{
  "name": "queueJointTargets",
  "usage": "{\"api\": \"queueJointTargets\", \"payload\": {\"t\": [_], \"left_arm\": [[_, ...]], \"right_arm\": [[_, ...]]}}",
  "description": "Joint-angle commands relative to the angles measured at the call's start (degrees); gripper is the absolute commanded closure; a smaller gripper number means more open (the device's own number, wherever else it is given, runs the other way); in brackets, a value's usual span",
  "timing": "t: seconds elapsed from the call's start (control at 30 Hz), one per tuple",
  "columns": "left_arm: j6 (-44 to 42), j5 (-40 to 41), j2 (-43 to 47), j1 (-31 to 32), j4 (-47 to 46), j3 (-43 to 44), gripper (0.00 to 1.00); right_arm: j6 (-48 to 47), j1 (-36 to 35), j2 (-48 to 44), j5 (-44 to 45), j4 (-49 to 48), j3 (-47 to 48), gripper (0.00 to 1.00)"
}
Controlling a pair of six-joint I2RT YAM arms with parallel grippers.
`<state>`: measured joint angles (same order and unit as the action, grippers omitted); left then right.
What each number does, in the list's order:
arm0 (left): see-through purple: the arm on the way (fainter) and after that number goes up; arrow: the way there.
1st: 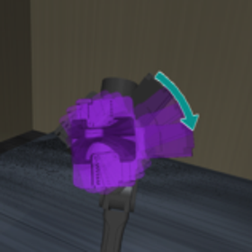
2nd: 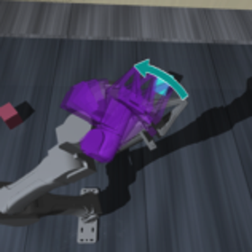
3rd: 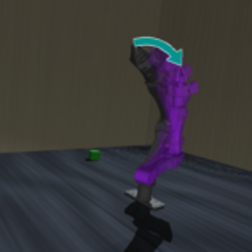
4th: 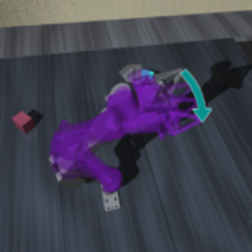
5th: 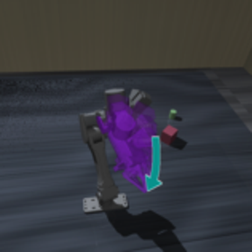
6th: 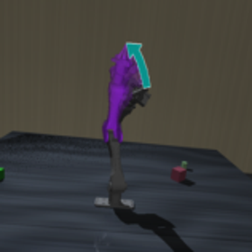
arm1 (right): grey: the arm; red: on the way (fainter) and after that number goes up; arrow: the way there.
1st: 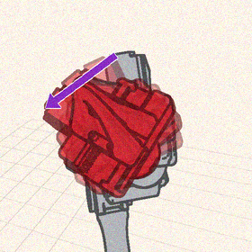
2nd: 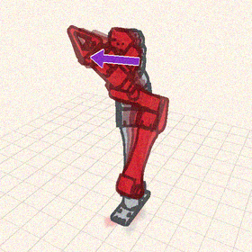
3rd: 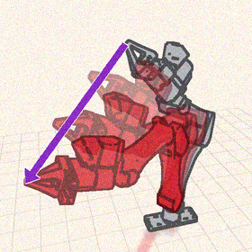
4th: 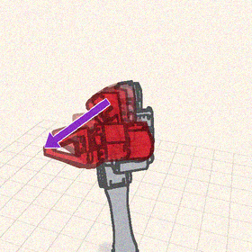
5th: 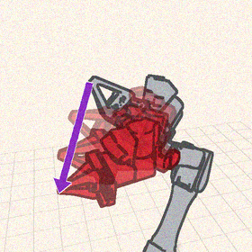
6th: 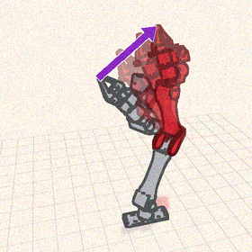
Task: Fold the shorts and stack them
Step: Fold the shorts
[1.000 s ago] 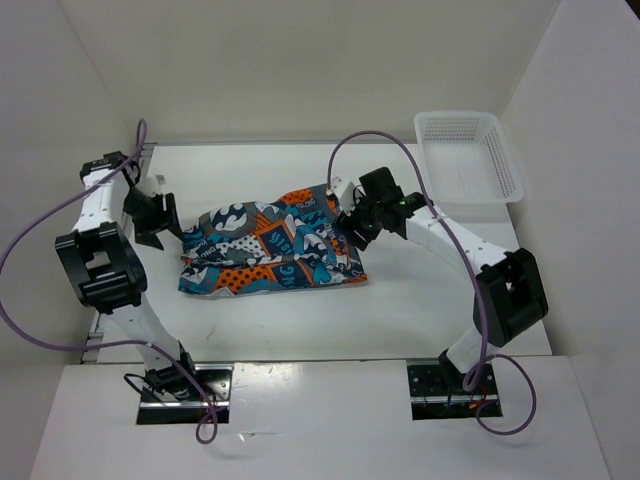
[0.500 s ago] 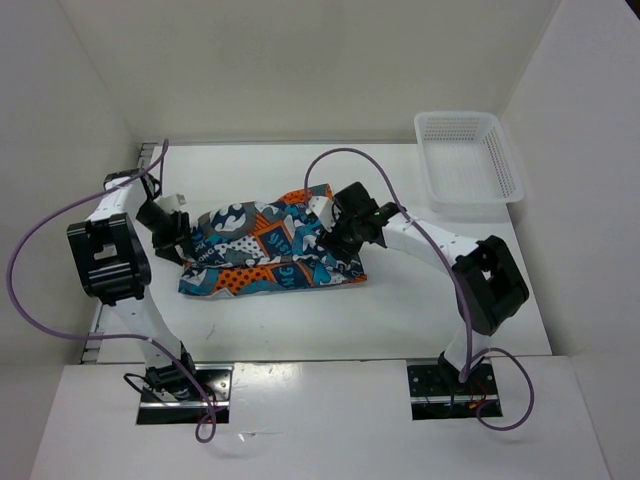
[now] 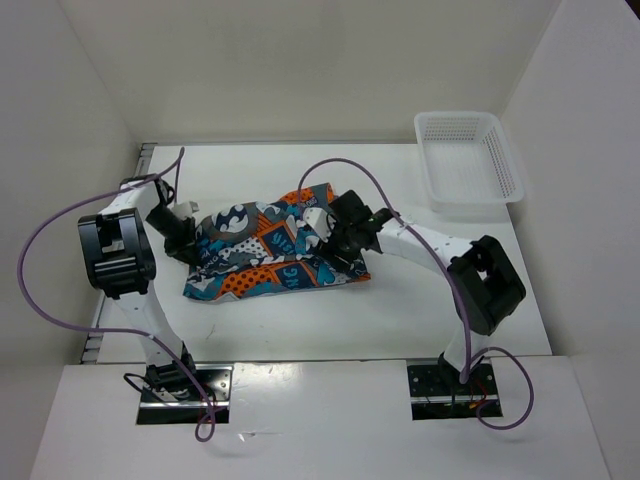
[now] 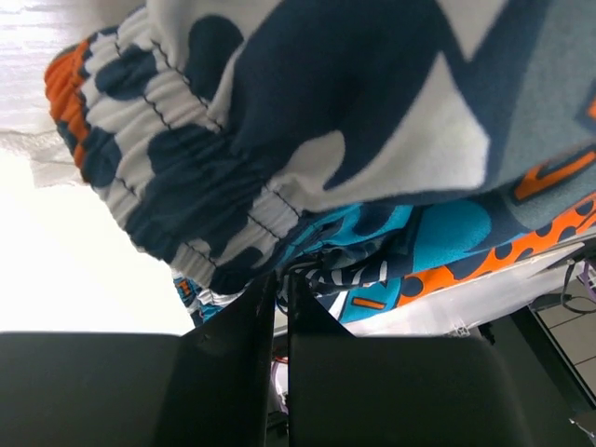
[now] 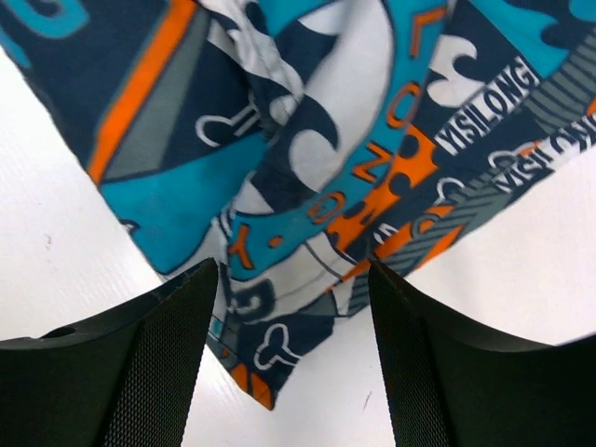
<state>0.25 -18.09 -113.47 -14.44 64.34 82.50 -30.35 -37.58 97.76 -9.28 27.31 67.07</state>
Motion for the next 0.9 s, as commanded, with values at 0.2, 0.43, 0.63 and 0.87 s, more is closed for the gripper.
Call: {"api": "queueJointTargets", "payload": {"t": [0.2,0.43,0.63,0.87], "left_arm": [[-0.3,-0.8,1.4,0.7,3.2,4.7,0.99],[-0.3,0.2,1.9,0.7,5.0,7.6,0.99],[-0.3,1.8,2.5,0.7,6.1,10.5,0.99],[-0.3,5.8,0.4,-0.4,9.0,27.9,0.97]], "right_arm": [[-0.8,-4.0,-0.8,9.7,-6.8,-6.0,0.39],[0.4,-2.2,1.0,15.0,-11.2,-5.4,0.68],[0.4,-1.7,1.6,14.5,-11.8,-3.7,1.00],[-0.9,4.7,1.7,23.5,-17.3,6.7,1.00]]}}
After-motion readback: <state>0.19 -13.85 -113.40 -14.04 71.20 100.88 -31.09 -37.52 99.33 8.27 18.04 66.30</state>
